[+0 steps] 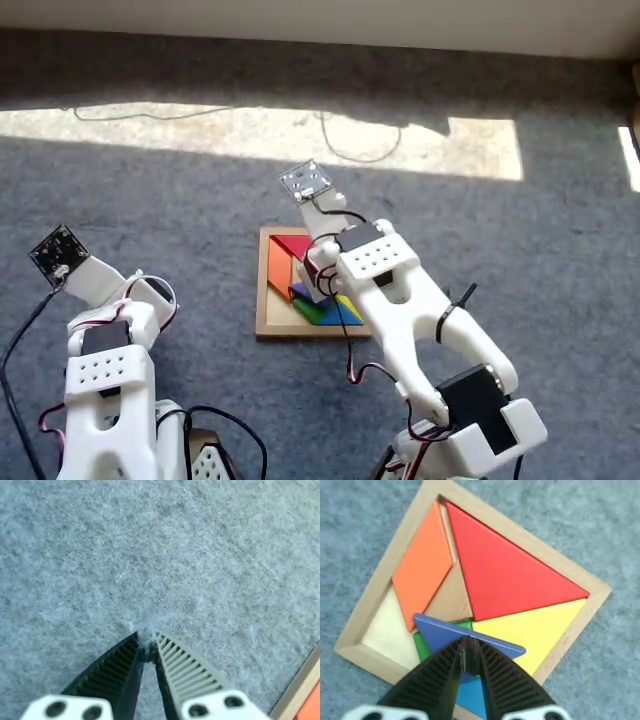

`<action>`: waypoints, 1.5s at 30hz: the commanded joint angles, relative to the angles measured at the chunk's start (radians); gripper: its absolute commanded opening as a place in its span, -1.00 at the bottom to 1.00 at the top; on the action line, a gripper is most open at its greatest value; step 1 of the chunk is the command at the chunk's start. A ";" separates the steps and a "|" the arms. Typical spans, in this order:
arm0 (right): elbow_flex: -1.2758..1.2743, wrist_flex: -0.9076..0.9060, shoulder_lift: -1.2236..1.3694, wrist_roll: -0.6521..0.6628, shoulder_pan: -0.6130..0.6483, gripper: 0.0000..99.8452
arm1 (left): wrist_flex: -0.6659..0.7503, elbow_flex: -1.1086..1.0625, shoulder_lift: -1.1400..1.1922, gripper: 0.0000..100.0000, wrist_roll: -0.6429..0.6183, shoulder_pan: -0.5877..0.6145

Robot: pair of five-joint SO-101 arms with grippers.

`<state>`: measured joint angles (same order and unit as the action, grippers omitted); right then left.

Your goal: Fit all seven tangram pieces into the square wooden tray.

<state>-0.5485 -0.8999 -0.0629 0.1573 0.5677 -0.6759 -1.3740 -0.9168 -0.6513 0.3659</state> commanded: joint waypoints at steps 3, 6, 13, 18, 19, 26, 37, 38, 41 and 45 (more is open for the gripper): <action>-0.018 -0.012 -0.058 -0.003 0.016 -0.99 | 0.015 0.004 -0.016 -0.99 0.006 0.013; -0.061 -0.012 -0.059 -0.003 0.024 -0.99 | 0.015 0.004 -0.016 -0.99 0.006 0.012; -0.076 -0.010 -0.058 -0.009 0.140 -0.99 | 0.015 0.004 -0.016 -0.99 0.006 0.012; -0.071 -0.008 -0.058 -0.083 0.157 -0.99 | 0.015 0.004 -0.016 -0.99 0.006 0.012; -0.071 -0.008 -0.058 -0.092 0.153 -0.99 | 0.015 0.004 -0.016 -0.99 0.006 0.012; -0.068 -0.008 -0.136 -0.095 0.145 -0.99 | 0.015 0.004 -0.016 -0.99 0.006 0.012; -0.071 0.091 -0.107 -0.094 0.041 -0.99 | 0.015 0.004 -0.016 -0.99 0.006 0.013; -0.071 0.091 -0.088 -0.094 0.038 -0.99 | 0.015 0.004 -0.016 -0.99 0.006 0.013; -0.077 0.090 -0.059 -0.094 0.033 -0.99 | 0.015 0.004 -0.016 -0.99 0.006 0.013; -0.079 0.088 -0.073 -0.094 0.033 -0.99 | 0.015 0.004 -0.016 -0.99 0.006 0.013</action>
<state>-0.6314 -0.8324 -0.1089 0.0744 0.6153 -0.6759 -1.3740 -0.9168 -0.6513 0.3659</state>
